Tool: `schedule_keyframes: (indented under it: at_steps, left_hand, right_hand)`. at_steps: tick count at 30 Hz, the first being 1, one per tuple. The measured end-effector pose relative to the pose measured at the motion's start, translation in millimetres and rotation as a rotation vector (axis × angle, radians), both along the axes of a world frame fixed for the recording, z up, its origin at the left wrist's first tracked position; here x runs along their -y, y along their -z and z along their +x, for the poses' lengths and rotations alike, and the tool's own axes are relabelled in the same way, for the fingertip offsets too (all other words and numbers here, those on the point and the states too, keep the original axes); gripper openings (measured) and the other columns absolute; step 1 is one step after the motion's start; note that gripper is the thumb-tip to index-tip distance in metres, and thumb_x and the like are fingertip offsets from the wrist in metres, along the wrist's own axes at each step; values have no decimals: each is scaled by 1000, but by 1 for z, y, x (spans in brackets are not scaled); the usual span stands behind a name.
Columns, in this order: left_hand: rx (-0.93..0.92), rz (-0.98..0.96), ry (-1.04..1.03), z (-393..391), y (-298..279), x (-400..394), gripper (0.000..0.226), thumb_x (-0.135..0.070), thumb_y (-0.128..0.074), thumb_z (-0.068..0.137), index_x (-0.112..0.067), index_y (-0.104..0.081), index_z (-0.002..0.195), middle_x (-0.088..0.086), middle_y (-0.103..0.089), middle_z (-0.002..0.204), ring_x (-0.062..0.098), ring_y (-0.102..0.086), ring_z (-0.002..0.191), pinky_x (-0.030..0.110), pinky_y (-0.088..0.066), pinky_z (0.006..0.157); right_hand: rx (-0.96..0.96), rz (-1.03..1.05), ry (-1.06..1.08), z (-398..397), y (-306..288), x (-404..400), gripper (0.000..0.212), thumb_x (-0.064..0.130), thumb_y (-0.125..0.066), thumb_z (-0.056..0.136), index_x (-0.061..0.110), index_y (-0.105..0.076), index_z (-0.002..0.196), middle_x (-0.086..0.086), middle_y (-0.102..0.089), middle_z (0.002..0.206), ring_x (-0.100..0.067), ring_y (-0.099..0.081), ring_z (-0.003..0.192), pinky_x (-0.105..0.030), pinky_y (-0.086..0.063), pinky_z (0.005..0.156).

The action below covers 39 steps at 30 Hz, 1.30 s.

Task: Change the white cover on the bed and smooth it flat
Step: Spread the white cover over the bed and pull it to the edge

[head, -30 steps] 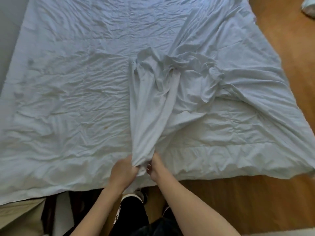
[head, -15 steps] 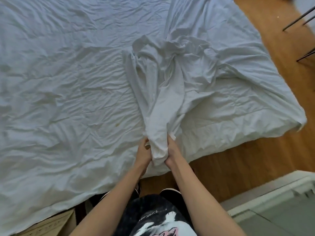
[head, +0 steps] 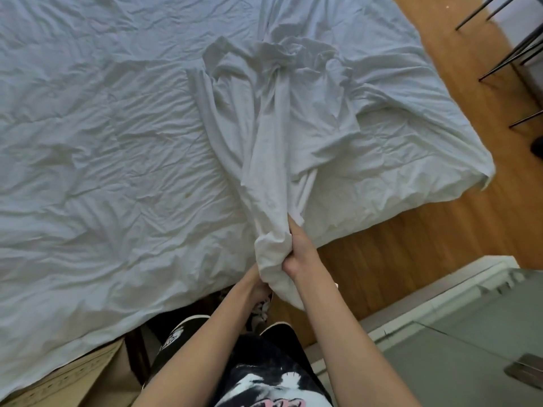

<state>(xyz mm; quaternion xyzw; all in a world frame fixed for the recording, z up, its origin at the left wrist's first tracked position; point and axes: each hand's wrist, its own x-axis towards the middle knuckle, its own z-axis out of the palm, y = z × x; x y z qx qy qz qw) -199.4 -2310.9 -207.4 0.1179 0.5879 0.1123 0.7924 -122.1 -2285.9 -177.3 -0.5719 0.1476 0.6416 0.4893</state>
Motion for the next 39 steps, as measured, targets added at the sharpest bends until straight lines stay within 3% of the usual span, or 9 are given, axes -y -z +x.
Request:
schedule_keyframes:
  at_steps: [4, 8, 16, 21, 25, 27, 29, 31, 39]
  left_hand:
    - [-333, 283, 21, -27, 4, 3, 33, -12, -49, 99, -14, -60, 67, -3, -60, 61, 14, -57, 58, 22, -41, 47]
    - [-669, 557, -126, -92, -9, -6, 33, -3, -49, 90, -6, -46, 58, 10, -36, 55, 20, -33, 53, 32, -25, 52]
    - [-717, 925, -149, -133, -82, 21, 46, -6, -50, 96, -11, -33, 54, 2, -29, 49, 7, -26, 45, 19, -26, 45]
    - [-668, 908, -125, -142, -81, 1, 42, -12, -52, 98, 4, -47, 59, 11, -43, 64, 15, -40, 61, 30, -31, 59]
    - [-700, 970, 266, -136, -45, -31, 38, -18, -55, 94, -22, -54, 56, 4, -51, 80, 26, -55, 79, 32, -35, 69]
    - [-701, 905, 592, -135, -18, -40, 13, -23, -57, 90, -18, -69, 89, 6, -57, 111, 29, -56, 105, 32, -41, 82]
    - [-707, 730, 867, -142, 16, -32, 35, -25, -53, 93, -13, -58, 126, 7, -51, 135, 28, -51, 120, 35, -42, 92]
    - [-690, 597, 996, -159, 42, -19, 38, -28, -48, 95, -14, -54, 130, 8, -53, 136, 26, -53, 117, 34, -43, 90]
    - [-790, 457, 946, -255, 114, 0, 38, -26, -44, 99, -10, -50, 132, 10, -55, 131, 26, -55, 115, 31, -41, 86]
  right_hand:
    - [514, -63, -98, 27, -2, 23, 13, 22, -64, 91, 13, -65, 100, 0, -69, 96, -14, -65, 86, -27, -54, 78]
    - [836, -167, -205, 55, 6, 53, 34, 32, -59, 93, 3, -64, 109, -8, -68, 103, -25, -64, 95, -32, -51, 79]
    - [581, -140, -139, 49, -2, 85, 24, 16, -62, 92, 8, -63, 115, 1, -64, 94, -20, -60, 92, -29, -46, 77]
    - [668, -106, -228, 38, -3, 75, 25, 20, -62, 91, 9, -63, 114, -6, -67, 108, -25, -62, 101, -35, -51, 86]
    - [818, -226, -294, 23, 9, 63, 30, 19, -54, 93, 8, -55, 121, -11, -58, 118, -29, -57, 104, -36, -48, 81]
    - [857, -267, -362, 9, 18, 57, 49, 20, -53, 92, 13, -42, 139, -11, -45, 137, -31, -49, 119, -43, -46, 95]
    - [935, -309, -457, -7, 25, 57, 55, 19, -50, 93, 15, -35, 146, -12, -37, 146, -32, -39, 131, -47, -40, 103]
    - [968, -328, -550, -24, 34, 63, 55, 18, -46, 95, 16, -32, 148, -10, -34, 149, -30, -33, 135, -45, -36, 104]
    - [1123, -296, -1046, -101, 108, 78, 53, 24, -44, 96, 19, -29, 147, -2, -31, 149, -19, -30, 133, -35, -35, 107]
